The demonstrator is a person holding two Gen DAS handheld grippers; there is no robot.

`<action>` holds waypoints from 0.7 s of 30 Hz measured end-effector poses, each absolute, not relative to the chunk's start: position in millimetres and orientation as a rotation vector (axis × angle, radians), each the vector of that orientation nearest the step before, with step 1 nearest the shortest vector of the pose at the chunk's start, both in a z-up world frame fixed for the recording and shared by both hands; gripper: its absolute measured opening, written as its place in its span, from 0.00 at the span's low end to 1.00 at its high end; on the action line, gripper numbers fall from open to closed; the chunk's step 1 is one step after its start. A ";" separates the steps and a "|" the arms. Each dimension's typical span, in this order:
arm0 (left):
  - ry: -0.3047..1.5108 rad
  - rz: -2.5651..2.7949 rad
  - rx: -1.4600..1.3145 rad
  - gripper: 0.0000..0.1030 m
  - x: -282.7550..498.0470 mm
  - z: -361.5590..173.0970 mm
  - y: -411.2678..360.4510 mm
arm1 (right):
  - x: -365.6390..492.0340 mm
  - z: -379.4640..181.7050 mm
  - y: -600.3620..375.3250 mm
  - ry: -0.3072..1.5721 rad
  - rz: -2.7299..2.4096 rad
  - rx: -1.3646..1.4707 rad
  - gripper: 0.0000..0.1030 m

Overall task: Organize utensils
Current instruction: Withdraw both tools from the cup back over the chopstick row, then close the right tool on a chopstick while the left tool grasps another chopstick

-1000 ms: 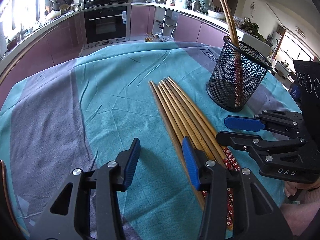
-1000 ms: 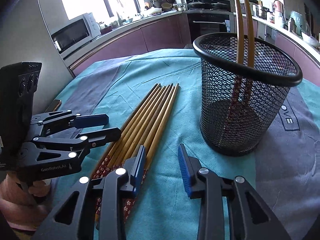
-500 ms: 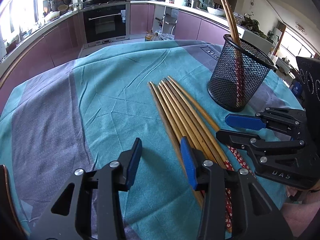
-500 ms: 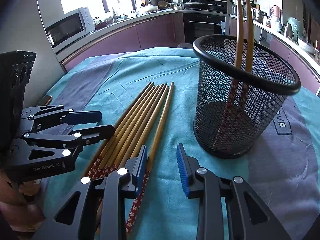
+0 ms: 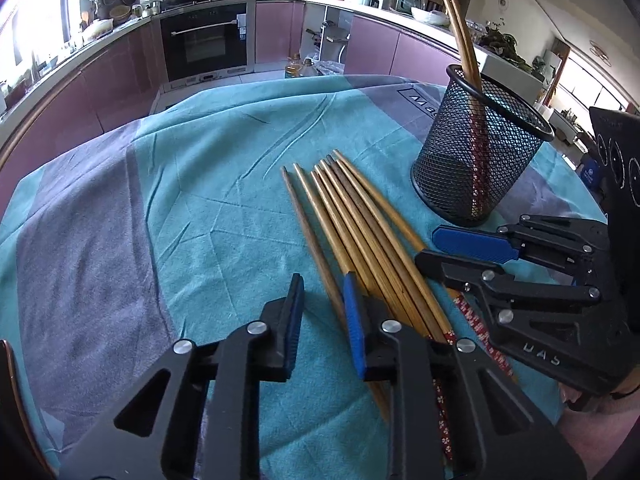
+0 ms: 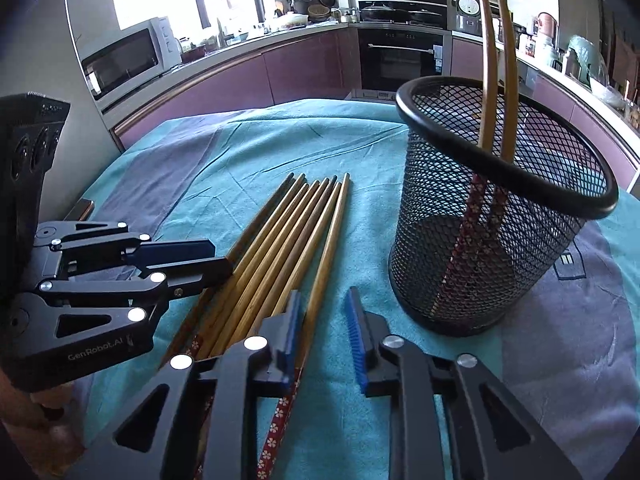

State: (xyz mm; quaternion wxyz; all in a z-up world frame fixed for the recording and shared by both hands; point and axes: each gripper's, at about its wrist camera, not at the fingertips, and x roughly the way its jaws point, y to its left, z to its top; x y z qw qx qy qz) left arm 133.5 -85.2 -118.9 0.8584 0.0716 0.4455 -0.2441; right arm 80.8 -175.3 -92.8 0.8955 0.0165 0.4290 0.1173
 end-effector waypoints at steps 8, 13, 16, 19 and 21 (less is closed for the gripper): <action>0.934 -0.505 0.118 0.07 130.9 -118.2 -82.0 | 76.5 -91.3 -188.7 0.877 0.258 0.134 0.06; 0.914 -0.507 0.092 0.01 125.1 -112.6 -75.5 | 67.8 -82.9 -189.3 0.845 0.296 0.138 0.05; 0.917 -0.519 0.095 0.01 122.5 -111.7 -75.3 | 65.8 -82.0 -187.5 0.852 0.317 0.128 0.05; 0.920 -0.523 0.105 0.12 121.0 -112.9 -76.8 | 65.7 -83.7 -185.4 0.861 0.327 0.126 0.05; 0.925 -0.515 0.124 0.13 121.6 -116.1 -79.9 | 65.0 -84.2 -183.6 0.865 0.332 0.119 0.05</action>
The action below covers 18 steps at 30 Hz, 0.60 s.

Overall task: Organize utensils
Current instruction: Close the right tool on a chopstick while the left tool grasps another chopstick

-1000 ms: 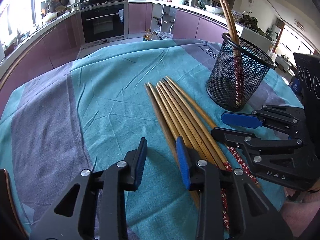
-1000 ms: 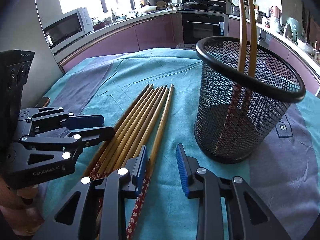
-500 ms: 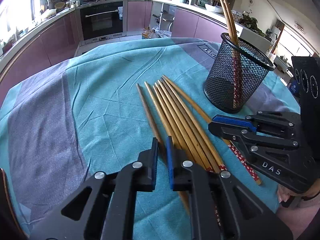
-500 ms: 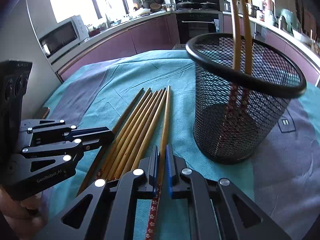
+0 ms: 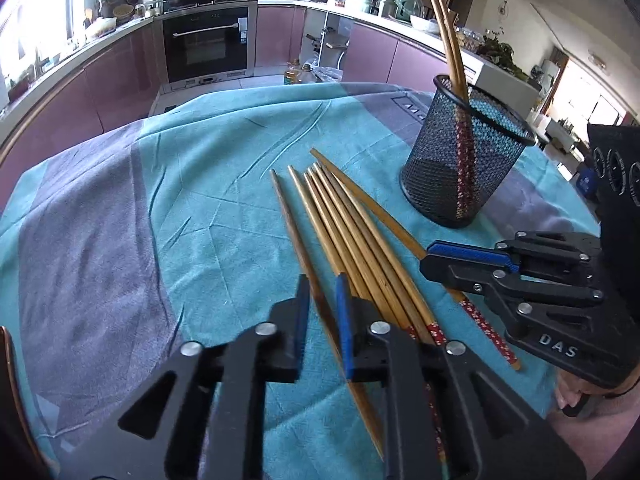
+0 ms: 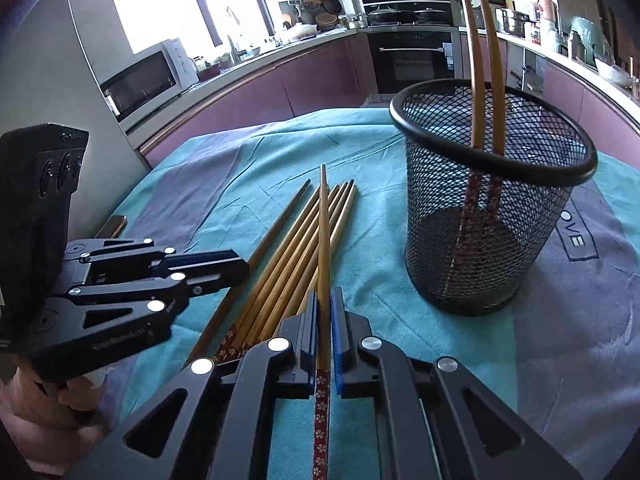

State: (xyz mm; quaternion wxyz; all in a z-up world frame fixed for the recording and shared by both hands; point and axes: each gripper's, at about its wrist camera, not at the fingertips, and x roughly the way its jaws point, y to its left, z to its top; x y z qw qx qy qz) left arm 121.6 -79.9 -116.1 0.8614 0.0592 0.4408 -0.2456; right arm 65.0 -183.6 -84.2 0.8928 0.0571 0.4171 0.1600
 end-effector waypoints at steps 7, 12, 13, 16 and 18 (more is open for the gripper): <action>0.947 -0.505 0.116 0.12 130.8 -123.7 -82.3 | 67.2 -89.2 -178.0 0.885 0.341 0.096 0.06; 0.940 -0.489 0.103 0.09 130.9 -121.5 -80.6 | 68.7 -90.5 -179.8 0.899 0.340 0.094 0.06; 0.937 -0.494 0.099 0.09 128.9 -120.2 -79.9 | 68.6 -90.7 -179.9 0.901 0.340 0.090 0.06; 0.928 -0.511 0.103 0.08 122.1 -115.9 -78.8 | 70.0 -91.3 -178.2 0.911 0.347 0.082 0.07; 0.927 -0.526 0.111 0.08 118.3 -114.5 -79.2 | 71.5 -91.4 -176.4 0.912 0.348 0.074 0.07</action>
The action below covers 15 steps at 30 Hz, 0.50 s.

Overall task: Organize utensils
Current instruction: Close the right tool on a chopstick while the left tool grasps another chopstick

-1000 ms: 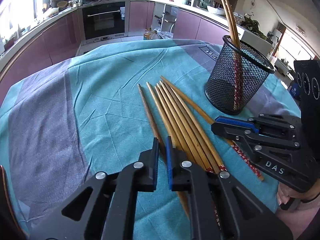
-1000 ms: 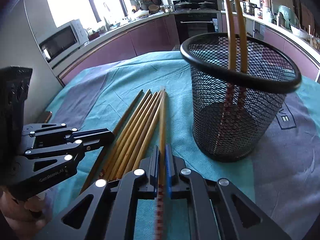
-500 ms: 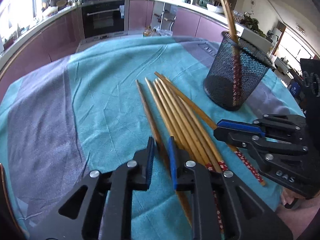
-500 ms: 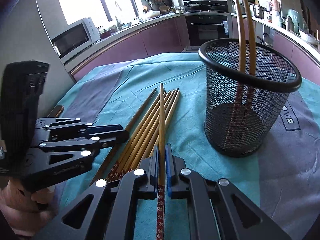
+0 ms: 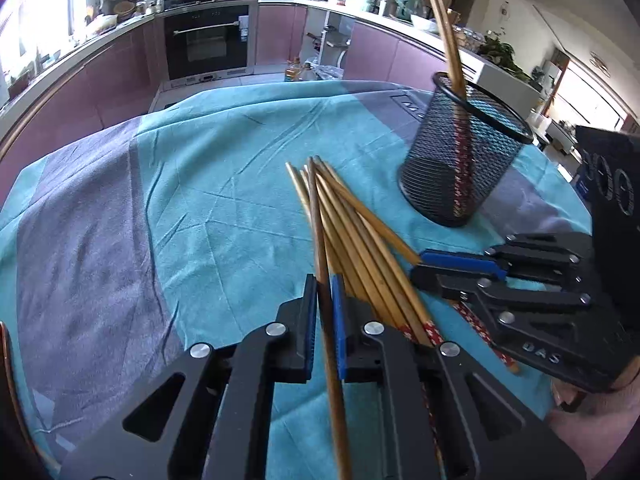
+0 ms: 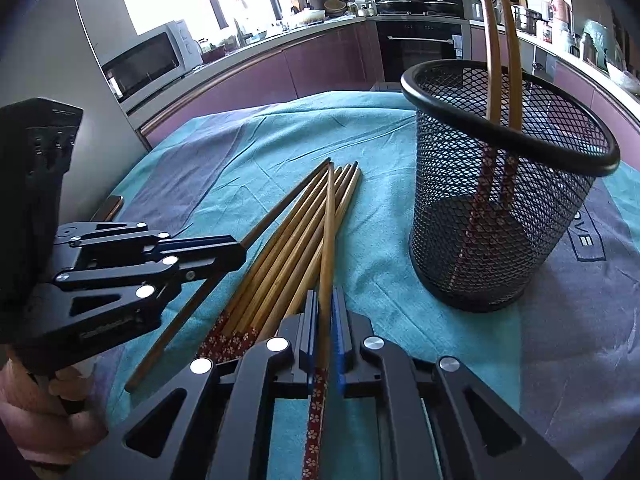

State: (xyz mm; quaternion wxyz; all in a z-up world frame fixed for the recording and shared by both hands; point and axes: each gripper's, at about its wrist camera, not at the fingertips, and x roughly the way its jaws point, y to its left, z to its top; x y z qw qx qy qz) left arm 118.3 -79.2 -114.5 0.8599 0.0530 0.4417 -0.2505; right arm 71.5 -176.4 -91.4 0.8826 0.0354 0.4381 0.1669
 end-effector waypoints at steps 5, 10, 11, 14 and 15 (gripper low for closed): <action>0.941 -0.546 0.121 0.08 118.4 -116.8 -81.8 | 77.0 -91.2 -173.3 0.912 0.350 0.063 0.10; 0.955 -0.558 0.091 0.16 125.0 -119.2 -76.4 | 77.9 -90.4 -177.2 0.903 0.359 0.090 0.06; 0.962 -0.566 0.075 0.16 126.7 -119.7 -74.8 | 76.8 -89.4 -179.2 0.900 0.360 0.095 0.06; 0.972 -0.568 0.067 0.08 128.8 -120.0 -73.5 | 74.1 -84.2 -182.1 0.883 0.369 0.109 0.06; 0.972 -0.566 0.067 0.08 128.6 -119.2 -73.8 | 72.5 -81.2 -183.4 0.875 0.374 0.114 0.06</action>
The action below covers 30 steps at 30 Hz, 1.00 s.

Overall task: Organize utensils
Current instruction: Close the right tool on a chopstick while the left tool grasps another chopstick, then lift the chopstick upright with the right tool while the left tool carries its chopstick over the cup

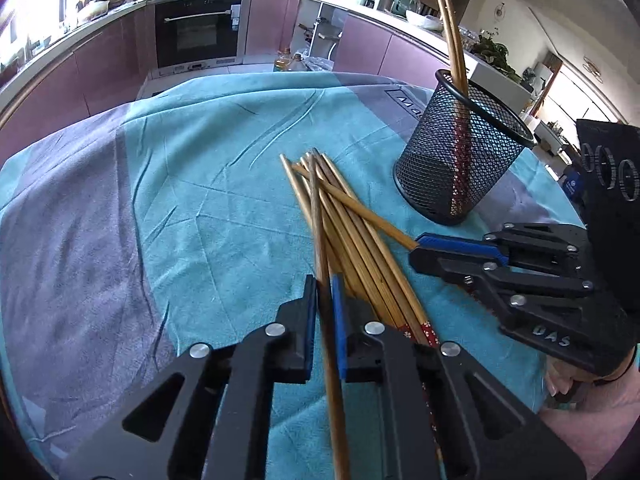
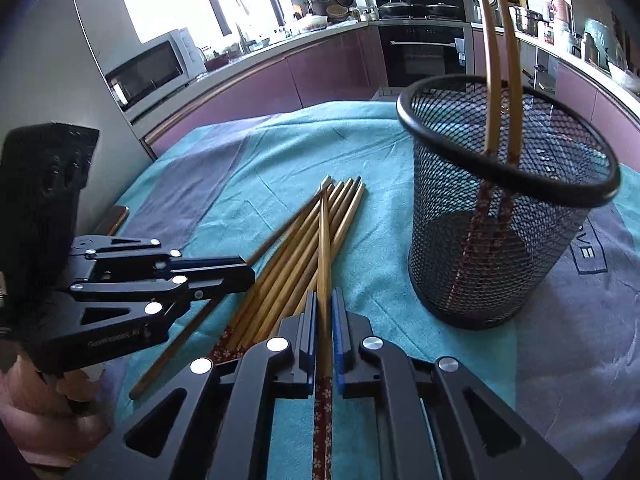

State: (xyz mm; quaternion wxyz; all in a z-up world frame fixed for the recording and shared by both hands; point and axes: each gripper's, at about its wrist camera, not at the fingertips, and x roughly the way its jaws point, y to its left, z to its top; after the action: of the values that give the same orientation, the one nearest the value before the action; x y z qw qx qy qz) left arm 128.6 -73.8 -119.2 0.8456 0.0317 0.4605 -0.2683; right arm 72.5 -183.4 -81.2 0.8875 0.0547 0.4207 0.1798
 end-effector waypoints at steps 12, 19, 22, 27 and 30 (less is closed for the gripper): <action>0.890 -0.633 0.026 0.07 117.5 -82.5 -72.4 | 58.3 -56.8 -199.7 0.815 0.453 0.152 0.06; 0.911 -0.637 0.009 0.07 115.5 -83.9 -66.6 | 62.2 -81.1 -194.7 0.913 0.449 0.120 0.06; 0.914 -0.638 0.008 0.07 115.4 -84.2 -66.0 | 68.9 -87.7 -191.2 0.942 0.440 0.095 0.10; 0.912 -0.645 0.003 0.07 115.1 -82.5 -61.9 | 80.6 -89.6 -187.3 0.944 0.439 0.085 0.10; 0.916 -0.646 -0.003 0.07 115.6 -82.3 -60.9 | 82.8 -90.2 -189.2 0.947 0.450 0.106 0.07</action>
State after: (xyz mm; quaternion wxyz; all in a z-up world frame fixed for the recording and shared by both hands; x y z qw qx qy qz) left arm 115.6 -60.9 -82.3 0.8470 -0.0012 0.4345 -0.3063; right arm 82.8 -189.2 -90.2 0.8645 0.0507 0.4518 0.2146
